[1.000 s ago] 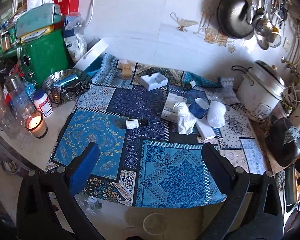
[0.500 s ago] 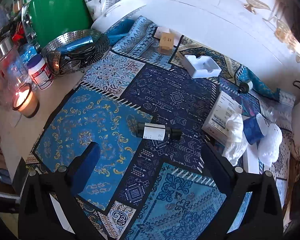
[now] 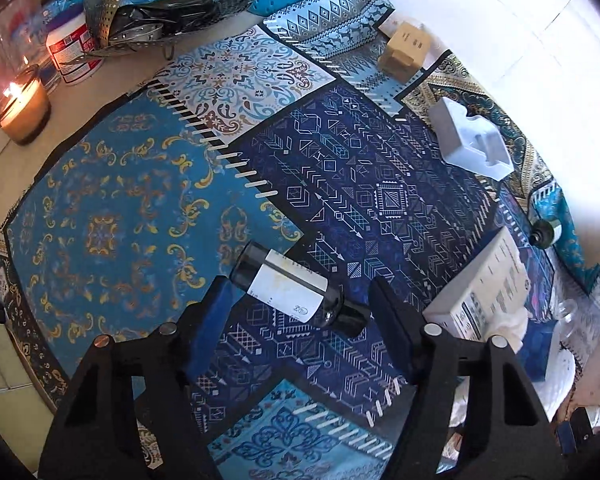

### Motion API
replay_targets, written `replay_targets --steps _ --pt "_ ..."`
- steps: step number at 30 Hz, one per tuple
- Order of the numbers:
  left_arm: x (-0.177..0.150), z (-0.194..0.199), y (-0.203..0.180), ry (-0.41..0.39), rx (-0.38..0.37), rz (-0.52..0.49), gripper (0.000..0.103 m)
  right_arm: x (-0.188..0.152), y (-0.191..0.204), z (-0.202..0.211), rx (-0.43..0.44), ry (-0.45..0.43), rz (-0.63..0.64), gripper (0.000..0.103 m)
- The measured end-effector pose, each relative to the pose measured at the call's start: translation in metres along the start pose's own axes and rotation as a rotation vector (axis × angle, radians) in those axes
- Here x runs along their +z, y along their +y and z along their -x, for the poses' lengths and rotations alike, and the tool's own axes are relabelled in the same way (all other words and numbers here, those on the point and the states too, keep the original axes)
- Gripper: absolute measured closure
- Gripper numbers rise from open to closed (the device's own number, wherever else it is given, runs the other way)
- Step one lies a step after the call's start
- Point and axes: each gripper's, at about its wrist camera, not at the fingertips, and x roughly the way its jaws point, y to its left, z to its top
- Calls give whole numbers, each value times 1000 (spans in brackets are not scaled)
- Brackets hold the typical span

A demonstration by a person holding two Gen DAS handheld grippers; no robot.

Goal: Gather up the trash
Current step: 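Grasp the dark glass bottle with the left tool while the right tool grasps the white foam net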

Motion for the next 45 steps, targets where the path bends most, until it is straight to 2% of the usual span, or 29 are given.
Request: replay_targets --steps 2,6,7,8,10,12,18,24,34,38,45 --pt "1 -5 -4 0 14 -5 37 3 -2 -11 2 28 -10 1" --pt "7 -19 -9 12 29 1 50 7 -7 -28 1 71 -28 4" --pt "8 -19 -11 -6 41 -5 53 7 -7 -30 9 77 -32 5" --pt "9 -20 -13 -8 47 -13 57 7 -8 -32 15 80 -38 8" --pt "10 -22 -16 -12 56 -31 72 6 -10 -32 34 82 -51 14" --pt "10 -23 -19 -8 46 -44 76 6 -10 -32 51 80 -56 25" --pt "4 -22 -21 0 9 -78 76 2 -8 -26 70 67 -40 49" --pt "-13 0 -22 -23 -22 -164 76 -7 -7 -12 41 42 -27 63" --pt "-45 51 -12 -69 -106 -399 76 -44 6 34 -19 -63 -89 67" --pt "-59 74 0 -66 -182 -493 76 -71 26 58 -45 -125 -111 67" --pt "-92 120 29 -78 -268 -677 76 -126 65 96 -52 -197 -146 68"
